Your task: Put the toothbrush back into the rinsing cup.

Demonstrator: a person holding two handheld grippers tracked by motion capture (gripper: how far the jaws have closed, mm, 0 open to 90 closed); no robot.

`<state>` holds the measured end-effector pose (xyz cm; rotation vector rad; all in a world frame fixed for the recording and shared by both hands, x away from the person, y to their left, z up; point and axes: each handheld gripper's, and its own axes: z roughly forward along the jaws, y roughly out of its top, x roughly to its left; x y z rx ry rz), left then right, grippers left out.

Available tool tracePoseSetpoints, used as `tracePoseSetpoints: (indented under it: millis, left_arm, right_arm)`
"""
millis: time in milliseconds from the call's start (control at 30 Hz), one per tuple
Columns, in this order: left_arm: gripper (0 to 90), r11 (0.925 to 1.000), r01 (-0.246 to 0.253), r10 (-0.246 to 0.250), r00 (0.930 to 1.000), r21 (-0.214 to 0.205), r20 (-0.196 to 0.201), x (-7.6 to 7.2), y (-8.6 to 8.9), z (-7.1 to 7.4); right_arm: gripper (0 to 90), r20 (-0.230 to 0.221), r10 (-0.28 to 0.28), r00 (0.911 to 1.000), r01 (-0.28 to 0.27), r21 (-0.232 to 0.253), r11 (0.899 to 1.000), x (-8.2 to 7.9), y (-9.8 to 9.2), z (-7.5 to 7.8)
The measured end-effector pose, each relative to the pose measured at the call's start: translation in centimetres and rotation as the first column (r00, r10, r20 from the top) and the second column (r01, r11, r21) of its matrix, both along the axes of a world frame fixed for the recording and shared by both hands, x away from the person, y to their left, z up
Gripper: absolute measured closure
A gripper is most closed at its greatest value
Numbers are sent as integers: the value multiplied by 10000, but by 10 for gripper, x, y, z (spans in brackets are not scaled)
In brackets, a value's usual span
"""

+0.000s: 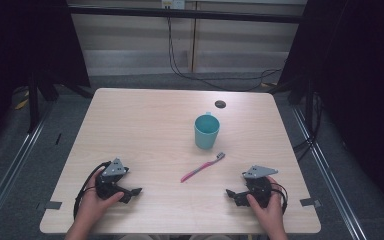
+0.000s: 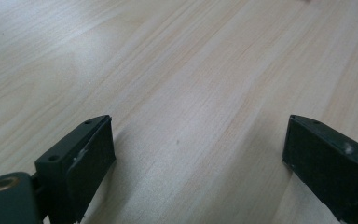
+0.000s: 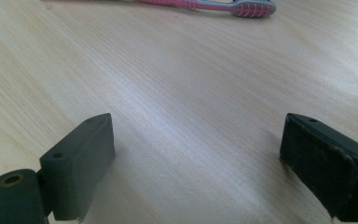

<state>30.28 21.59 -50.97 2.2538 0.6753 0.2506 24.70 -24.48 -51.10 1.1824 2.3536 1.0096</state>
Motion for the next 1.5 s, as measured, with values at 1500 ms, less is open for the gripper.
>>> tracePoseSetpoints:
  millis: [1500]
  left_arm:
    - [153,9755,1335,-897,9672,1750,-2377,29,-101,47]
  right_arm:
    - [94,15,131,9999,-131,-6,9999,0,0,0]
